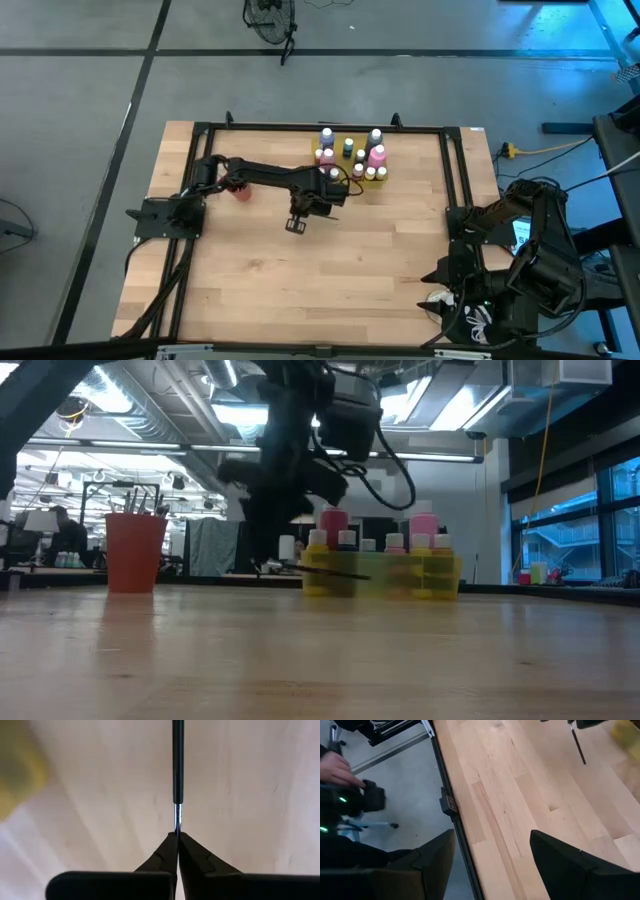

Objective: Pick & Place Paint Supplies
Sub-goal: Put the silver paint brush into the orange cup

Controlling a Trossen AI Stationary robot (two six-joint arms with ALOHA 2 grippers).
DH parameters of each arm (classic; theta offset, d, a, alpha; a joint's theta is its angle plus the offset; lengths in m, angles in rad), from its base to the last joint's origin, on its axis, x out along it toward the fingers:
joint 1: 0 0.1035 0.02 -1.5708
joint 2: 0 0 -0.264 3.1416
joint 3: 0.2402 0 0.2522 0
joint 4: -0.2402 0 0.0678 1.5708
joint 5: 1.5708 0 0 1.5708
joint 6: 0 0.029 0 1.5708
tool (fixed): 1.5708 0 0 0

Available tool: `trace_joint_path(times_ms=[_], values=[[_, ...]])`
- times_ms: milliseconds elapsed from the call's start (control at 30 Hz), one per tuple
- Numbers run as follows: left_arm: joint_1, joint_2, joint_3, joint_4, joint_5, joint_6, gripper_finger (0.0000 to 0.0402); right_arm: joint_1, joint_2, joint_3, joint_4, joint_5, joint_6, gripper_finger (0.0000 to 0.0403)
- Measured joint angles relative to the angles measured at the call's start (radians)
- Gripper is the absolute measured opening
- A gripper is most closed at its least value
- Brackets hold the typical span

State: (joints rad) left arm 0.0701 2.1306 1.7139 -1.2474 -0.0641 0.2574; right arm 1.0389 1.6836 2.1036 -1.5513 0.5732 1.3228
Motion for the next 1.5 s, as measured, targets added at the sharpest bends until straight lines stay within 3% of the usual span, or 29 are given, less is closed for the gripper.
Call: trace_joint_path(times_ms=[300, 433, 567, 867, 1000, 1233, 1500], values=[[-0.084, -0.171, 0.002, -0.33, -0.154, -0.093, 0.0002, -0.004, 0.0, 0.0, 0.002, 0.003, -0.07, 0.0261], [-0.139, -0.305, 0.005, -0.322, -0.168, -0.135, 0.0002, -0.025, 0.0, 0.0, 0.002, 0.003, -0.142, 0.0261], [-0.18, -0.367, 0.001, -0.316, -0.272, -0.217, 0.0002, -0.051, -0.001, 0.0, 0.006, 0.003, -0.24, 0.0261], [-0.133, -0.474, -0.003, -0.321, -0.403, -0.206, 0.0002, -0.121, -0.001, 0.0, 0.024, 0.003, -0.414, 0.0261], [-0.074, -0.573, -0.077, -0.321, -0.441, -0.157, 0.0002, -0.151, -0.002, 0.0, 0.041, 0.003, -0.458, 0.0261], [0.018, -0.815, -0.313, -0.326, -0.573, -0.04, 0.0002, -0.201, -0.002, 0.0, 0.058, 0.003, -0.467, 0.0261], [0.045, -0.984, -0.386, -0.323, -0.852, 0.345, 0.0002, -0.31, -0.003, 0.0, 0.134, -0.014, -0.488, 0.0261]])
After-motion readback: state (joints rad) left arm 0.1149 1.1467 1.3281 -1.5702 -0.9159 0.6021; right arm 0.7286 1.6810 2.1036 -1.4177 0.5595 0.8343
